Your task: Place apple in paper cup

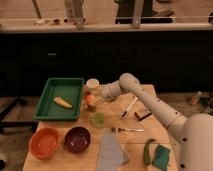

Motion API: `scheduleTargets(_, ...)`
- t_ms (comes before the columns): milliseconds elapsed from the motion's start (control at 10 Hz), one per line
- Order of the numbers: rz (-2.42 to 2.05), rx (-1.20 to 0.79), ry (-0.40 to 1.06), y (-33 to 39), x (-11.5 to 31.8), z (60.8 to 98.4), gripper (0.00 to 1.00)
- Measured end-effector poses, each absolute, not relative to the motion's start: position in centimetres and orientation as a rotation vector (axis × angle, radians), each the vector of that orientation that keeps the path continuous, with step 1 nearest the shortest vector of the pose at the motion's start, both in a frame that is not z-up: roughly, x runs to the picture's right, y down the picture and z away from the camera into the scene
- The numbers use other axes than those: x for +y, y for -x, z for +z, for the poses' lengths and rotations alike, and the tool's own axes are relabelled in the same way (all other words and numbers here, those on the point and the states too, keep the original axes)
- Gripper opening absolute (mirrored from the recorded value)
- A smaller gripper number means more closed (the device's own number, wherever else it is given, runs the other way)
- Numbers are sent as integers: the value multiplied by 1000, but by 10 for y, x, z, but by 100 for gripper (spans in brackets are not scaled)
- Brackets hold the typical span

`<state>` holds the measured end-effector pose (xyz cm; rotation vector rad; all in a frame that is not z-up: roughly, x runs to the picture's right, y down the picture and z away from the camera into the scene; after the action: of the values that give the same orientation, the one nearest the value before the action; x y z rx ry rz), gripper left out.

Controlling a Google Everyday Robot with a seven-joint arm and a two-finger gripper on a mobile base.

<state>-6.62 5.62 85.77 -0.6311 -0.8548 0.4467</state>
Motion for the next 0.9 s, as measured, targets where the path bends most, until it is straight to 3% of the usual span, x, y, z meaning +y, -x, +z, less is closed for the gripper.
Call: scheduleTargets(900, 422, -837, 636, 68, 50, 846, 0)
